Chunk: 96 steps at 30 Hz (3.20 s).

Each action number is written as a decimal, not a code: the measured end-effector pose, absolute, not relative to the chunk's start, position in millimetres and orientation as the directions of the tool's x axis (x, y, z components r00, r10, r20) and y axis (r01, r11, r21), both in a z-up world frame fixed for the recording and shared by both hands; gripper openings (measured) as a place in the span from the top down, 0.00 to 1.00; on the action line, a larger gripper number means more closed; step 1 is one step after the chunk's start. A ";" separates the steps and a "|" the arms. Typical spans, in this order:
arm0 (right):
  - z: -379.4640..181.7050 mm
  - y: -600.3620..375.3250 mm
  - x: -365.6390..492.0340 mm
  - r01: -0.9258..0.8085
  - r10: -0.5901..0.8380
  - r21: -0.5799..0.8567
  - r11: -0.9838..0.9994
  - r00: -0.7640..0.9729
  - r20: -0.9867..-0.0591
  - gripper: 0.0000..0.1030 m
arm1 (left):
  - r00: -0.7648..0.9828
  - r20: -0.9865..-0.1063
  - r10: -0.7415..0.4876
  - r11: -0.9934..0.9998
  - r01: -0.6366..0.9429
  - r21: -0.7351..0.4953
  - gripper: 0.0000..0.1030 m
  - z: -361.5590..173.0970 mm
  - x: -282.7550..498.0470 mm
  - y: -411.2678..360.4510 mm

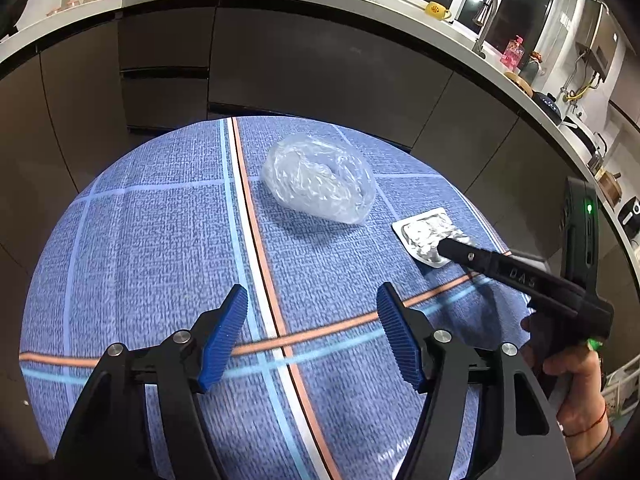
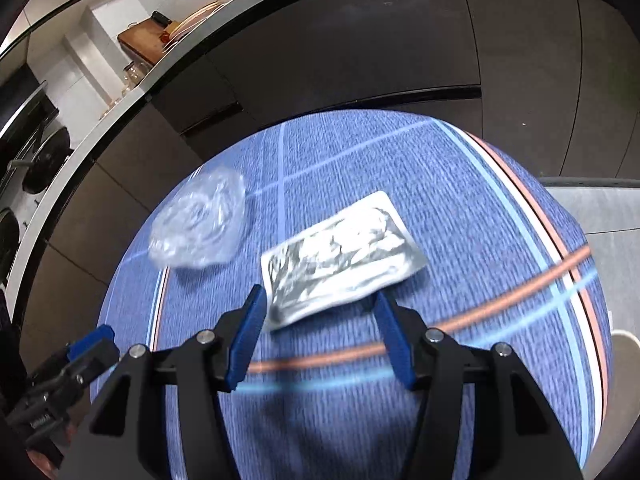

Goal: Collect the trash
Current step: 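Grasp the silver foil pack with the right tool while the left tool grasps the clear plastic bag, then lift the plastic bag and foil pack and carry both over the white bin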

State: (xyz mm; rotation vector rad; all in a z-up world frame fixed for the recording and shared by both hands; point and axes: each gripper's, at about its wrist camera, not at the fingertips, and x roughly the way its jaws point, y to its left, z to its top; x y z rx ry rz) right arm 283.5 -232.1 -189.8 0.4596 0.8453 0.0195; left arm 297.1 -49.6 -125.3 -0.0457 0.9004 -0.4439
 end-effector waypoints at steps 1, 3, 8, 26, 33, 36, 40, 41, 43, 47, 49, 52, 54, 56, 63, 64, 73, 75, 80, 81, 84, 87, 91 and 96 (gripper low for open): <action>-189.3 -231.6 287.7 0.162 0.194 0.395 0.904 0.669 -0.718 0.46 | 0.536 -0.748 -0.390 0.909 0.355 -0.219 0.38 -125.7 300.0 -50.5; -188.3 -230.3 297.6 0.159 0.190 0.388 0.908 0.669 -0.718 0.47 | 0.537 -0.750 -0.386 0.910 0.355 -0.214 0.38 -125.9 305.2 -52.0; -187.6 -224.5 320.7 0.145 0.183 0.365 0.920 0.665 -0.724 0.65 | 0.537 -0.752 -0.383 0.912 0.351 -0.214 0.38 -125.4 326.0 -53.7; -157.8 -206.1 305.0 -0.002 0.215 0.322 0.947 0.747 -0.629 0.88 | 0.497 -0.776 -0.388 0.920 0.256 -0.296 0.39 -145.0 417.9 -72.2; -149.7 -193.2 289.2 -0.042 0.204 0.263 0.964 0.753 -0.626 0.88 | 0.466 -0.791 -0.396 0.913 0.293 -0.283 0.91 -148.5 412.2 -78.6; -147.2 -194.4 280.7 -0.041 0.202 0.263 0.964 0.755 -0.624 0.88 | 0.463 -0.794 -0.393 0.910 0.319 -0.264 0.97 -146.5 403.1 -84.2; -141.7 -196.4 267.7 -0.036 0.193 0.256 0.966 0.758 -0.622 0.88 | 0.476 -0.785 -0.396 0.908 0.331 -0.258 0.98 -139.4 386.4 -83.3; -140.1 -196.8 264.3 -0.035 0.191 0.254 0.967 0.760 -0.622 0.88 | 0.480 -0.783 -0.397 0.908 0.332 -0.257 0.98 -137.2 382.4 -82.6; -134.5 -196.9 257.6 -0.035 0.183 0.242 0.970 0.763 -0.620 0.88 | 0.489 -0.777 -0.397 0.908 0.333 -0.254 0.98 -130.4 372.4 -80.7; -125.4 -198.6 240.6 -0.029 0.173 0.238 0.971 0.773 -0.610 0.88 | 0.509 -0.767 -0.390 0.910 0.343 -0.235 0.98 -116.5 349.7 -78.0; -120.9 -202.4 225.1 -0.026 0.171 0.242 0.970 0.781 -0.601 0.88 | 0.520 -0.760 -0.389 0.909 0.349 -0.227 0.98 -108.4 336.3 -77.5; -114.2 -208.6 204.3 -0.025 0.167 0.242 0.970 0.791 -0.589 0.88 | 0.533 -0.748 -0.395 0.906 0.362 -0.220 0.98 -97.0 315.4 -78.7; -107.9 -212.2 190.4 -0.023 0.162 0.240 0.971 0.800 -0.578 0.88 | 0.546 -0.737 -0.398 0.903 0.376 -0.209 0.98 -89.2 300.7 -81.4; -101.0 -215.7 176.3 -0.021 0.156 0.238 0.971 0.809 -0.567 0.88 | 0.560 -0.724 -0.404 0.898 0.395 -0.195 0.98 -80.1 284.4 -86.0; -82.5 -230.2 137.6 -0.002 0.136 0.245 0.969 0.836 -0.531 0.88 | 0.585 -0.693 -0.421 0.876 0.461 -0.143 0.98 -54.1 231.7 -104.5; -80.1 -232.0 132.4 0.001 0.133 0.247 0.969 0.839 -0.528 0.88 | 0.589 -0.690 -0.421 0.873 0.469 -0.132 0.98 -51.2 227.9 -109.6; -69.8 -257.1 86.9 0.047 0.091 0.252 0.966 0.856 -0.509 0.88 | 0.588 -0.668 -0.457 0.840 0.533 -0.105 0.98 -30.9 186.1 -131.3; -69.7 -263.1 76.9 0.061 0.081 0.257 0.964 0.859 -0.506 0.88 | 0.584 -0.664 -0.467 0.830 0.549 -0.102 0.98 -27.9 177.1 -137.6; -66.0 -275.0 56.9 0.093 0.052 0.266 0.960 0.868 -0.494 0.88 | 0.565 -0.662 -0.493 0.807 0.581 -0.105 0.98 -25.2 164.8 -153.8; -65.8 -279.1 51.7 0.102 0.045 0.268 0.958 0.869 -0.492 0.88 | 0.562 -0.661 -0.497 0.803 0.587 -0.105 0.98 -25.1 162.2 -157.2; -66.7 -287.5 41.4 0.119 0.032 0.274 0.954 0.872 -0.489 0.88 | 0.549 -0.662 -0.510 0.789 0.605 -0.105 0.98 -26.0 155.3 -167.3; -69.6 -297.8 30.3 0.139 0.018 0.282 0.949 0.873 -0.488 0.88 | 0.534 -0.669 -0.517 0.776 0.622 -0.103 0.98 -27.2 149.2 -178.9; -74.9 -311.7 19.2 0.167 0.000 0.296 0.940 0.872 -0.490 0.88 | 0.513 -0.676 -0.528 0.759 0.643 -0.105 0.98 -30.3 143.7 -196.6; -87.6 -330.2 5.8 0.203 -0.018 0.318 0.926 0.866 -0.501 0.88 | 0.489 -0.690 -0.534 0.739 0.667 -0.099 0.98 -36.2 139.7 -219.4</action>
